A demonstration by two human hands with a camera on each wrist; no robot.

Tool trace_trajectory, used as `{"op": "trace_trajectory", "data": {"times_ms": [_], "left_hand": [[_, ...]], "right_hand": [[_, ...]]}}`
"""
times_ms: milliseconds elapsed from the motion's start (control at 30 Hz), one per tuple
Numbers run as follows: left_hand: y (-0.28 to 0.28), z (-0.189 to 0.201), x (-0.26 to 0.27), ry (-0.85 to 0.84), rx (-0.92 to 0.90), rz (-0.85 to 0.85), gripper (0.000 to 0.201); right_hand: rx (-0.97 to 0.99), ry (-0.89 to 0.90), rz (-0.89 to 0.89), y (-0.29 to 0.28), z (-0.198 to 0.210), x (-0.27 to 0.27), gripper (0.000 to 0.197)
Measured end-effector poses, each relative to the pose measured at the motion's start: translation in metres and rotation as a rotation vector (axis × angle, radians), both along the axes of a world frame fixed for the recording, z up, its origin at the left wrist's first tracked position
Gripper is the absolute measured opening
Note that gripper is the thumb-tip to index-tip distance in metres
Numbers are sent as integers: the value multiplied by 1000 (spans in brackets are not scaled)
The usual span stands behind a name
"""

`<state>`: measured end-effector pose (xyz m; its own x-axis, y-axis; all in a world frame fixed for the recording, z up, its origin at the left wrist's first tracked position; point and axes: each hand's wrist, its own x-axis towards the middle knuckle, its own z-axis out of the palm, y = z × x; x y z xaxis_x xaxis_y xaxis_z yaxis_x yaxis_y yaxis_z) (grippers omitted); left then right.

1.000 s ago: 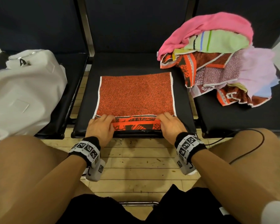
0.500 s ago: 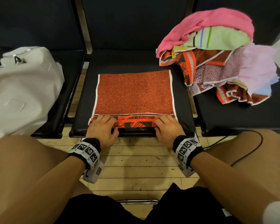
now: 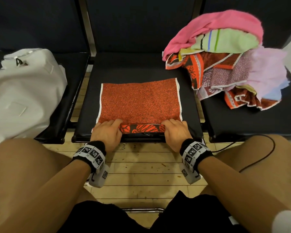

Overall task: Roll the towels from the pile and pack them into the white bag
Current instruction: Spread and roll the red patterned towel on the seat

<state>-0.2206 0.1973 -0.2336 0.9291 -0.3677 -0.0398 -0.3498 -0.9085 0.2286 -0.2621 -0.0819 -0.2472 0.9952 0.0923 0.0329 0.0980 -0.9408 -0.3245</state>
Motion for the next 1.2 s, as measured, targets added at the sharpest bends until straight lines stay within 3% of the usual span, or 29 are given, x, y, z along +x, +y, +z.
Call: {"op": "trace_trajectory", "data": {"times_ms": [100, 267, 467, 533, 733, 833, 933, 1067, 1200], "left_hand": [[-1, -1, 1, -48, -20, 28, 33], [-3, -4, 2, -143, -65, -38, 37], [-3, -8, -5, -83, -57, -50, 29], [-3, -8, -7, -75, -58, -56, 37], [-1, -7, -7, -31, -49, -32, 43], [-3, -3, -8, -4, -14, -25, 51], [-6, 0, -9, 31, 44, 3, 42], [-5, -2, -9, -55, 10, 15, 34], [-4, -9, -8, -194, 17, -53, 34]], "right_hand": [[52, -136, -6, -2, -2, -2, 27], [-112, -261, 149, -1, -6, 3, 28], [-116, -152, 72, 9, -5, -7, 23], [-150, -163, 63, 9, -6, -8, 22], [-153, -139, 78, 6, -6, -3, 36], [-168, -40, 84, 9, 2, 1, 41], [-181, 24, 117, 7, 5, 2, 34], [-76, -106, 86, 3, 3, 1, 30], [-203, -266, 151, 1, -7, 3, 16]]}}
